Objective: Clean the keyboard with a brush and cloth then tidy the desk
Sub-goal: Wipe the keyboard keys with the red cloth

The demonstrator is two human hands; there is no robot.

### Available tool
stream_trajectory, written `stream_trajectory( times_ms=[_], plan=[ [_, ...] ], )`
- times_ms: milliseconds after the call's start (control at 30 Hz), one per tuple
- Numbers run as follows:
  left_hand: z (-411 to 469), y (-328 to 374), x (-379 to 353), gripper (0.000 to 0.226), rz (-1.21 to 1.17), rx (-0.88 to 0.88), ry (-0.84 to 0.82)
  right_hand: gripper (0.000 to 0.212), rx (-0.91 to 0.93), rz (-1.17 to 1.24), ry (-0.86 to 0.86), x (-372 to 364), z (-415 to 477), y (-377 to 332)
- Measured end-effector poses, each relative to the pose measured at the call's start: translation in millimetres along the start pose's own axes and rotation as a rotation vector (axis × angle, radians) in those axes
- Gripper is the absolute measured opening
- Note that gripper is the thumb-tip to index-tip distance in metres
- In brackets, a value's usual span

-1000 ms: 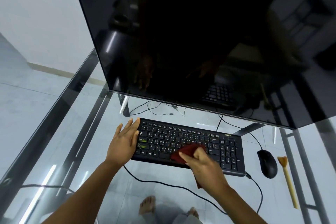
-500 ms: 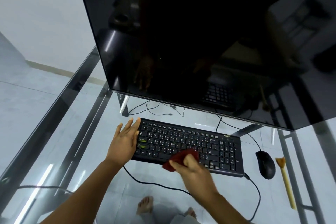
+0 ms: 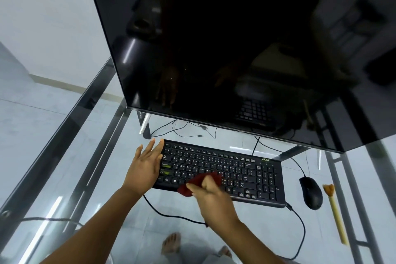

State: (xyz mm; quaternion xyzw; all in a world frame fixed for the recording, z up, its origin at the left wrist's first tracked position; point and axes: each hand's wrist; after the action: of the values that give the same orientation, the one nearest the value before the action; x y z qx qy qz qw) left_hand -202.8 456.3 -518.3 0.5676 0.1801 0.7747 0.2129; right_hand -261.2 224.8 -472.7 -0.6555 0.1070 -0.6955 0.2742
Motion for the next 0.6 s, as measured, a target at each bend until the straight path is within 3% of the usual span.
stream_trajectory(
  times_ms=[100,233,400,433,500,600],
  plan=[
    [-0.4,-1.0,0.8,0.057,0.003,0.005,-0.004,0.024,0.043,-0.082,-0.065,17.9,-3.0,18.8],
    [-0.2,0.6,0.7,0.06,0.005,0.007,-0.005,0.046,-0.091,-0.094,-0.061,43.6,-22.7,50.3],
    [-0.1,-1.0,0.1,0.064,0.014,0.0,-0.01,0.017,0.053,-0.003,0.003,14.5,-3.0,2.1],
    [0.2,-0.5,0.5,0.063,0.017,-0.006,-0.008,0.011,0.03,0.0,0.037,15.3,4.1,3.8],
    [0.8,-0.5,0.7,0.059,0.028,-0.013,-0.001,0.028,-0.134,-0.021,0.095,29.4,21.3,19.0],
    [0.0,-1.2,-0.3,0.054,0.033,-0.015,0.01,0.031,-0.348,-0.153,0.216,47.2,39.5,49.1]
  ],
)
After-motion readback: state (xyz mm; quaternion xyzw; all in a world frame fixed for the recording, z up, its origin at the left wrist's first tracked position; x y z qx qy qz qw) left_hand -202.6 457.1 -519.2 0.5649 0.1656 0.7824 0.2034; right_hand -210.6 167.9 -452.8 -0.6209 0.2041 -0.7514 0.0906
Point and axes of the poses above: each hand's wrist, its own z-axis towards the middle knuckle, its own x-axis out of the back of the hand, y = z × x, and after that the axes turned 15 degrees about y, right-handed
